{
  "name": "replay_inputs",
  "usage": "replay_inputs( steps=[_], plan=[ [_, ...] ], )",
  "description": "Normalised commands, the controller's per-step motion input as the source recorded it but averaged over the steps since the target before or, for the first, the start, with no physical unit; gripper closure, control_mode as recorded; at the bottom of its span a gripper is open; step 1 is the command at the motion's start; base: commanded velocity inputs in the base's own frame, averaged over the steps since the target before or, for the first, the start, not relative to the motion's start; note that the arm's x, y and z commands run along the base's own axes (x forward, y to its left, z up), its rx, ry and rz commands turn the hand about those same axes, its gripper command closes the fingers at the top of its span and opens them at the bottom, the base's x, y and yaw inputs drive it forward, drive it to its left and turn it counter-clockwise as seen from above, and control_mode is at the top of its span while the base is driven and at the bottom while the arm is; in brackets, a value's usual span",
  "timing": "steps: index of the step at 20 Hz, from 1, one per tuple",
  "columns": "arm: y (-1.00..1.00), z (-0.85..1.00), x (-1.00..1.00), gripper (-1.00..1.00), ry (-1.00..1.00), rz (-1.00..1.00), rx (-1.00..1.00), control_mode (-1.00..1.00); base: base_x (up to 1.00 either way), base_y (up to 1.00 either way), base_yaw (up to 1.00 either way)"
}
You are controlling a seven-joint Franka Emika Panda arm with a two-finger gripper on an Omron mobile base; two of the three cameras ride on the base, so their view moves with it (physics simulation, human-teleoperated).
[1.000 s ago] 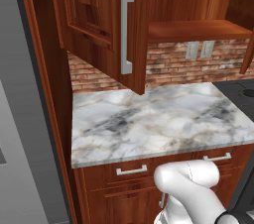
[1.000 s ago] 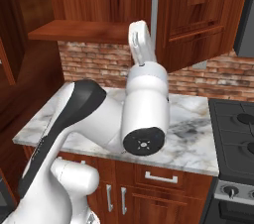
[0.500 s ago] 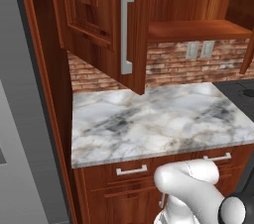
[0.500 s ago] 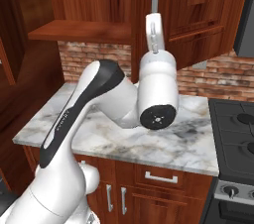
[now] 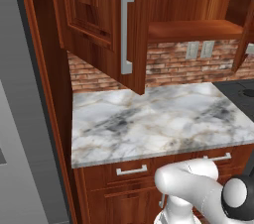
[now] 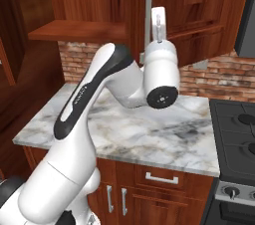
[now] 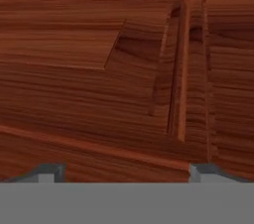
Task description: Open the cabinet and move the ladle to the pot. Then close the cabinet.
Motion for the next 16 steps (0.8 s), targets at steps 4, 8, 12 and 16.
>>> replay_inputs(
  steps=[4, 8, 12, 16],
  plan=[
    [0.0, 0.0, 0.6, -1.0, 0.0, 0.02, 0.02, -1.0, 0.0, 0.0, 0.0],
    [0.0, 0.0, 0.63, -1.0, 0.0, 0.03, 0.02, -1.0, 0.0, 0.0, 0.0],
    [0.0, 0.0, 0.61, -1.0, 0.0, 0.02, 0.0, -1.0, 0.0, 0.0, 0.0],
    [0.0, 0.0, 0.63, -1.0, 0.0, 0.02, 0.0, -1.0, 0.0, 0.0, 0.0]
  ],
)
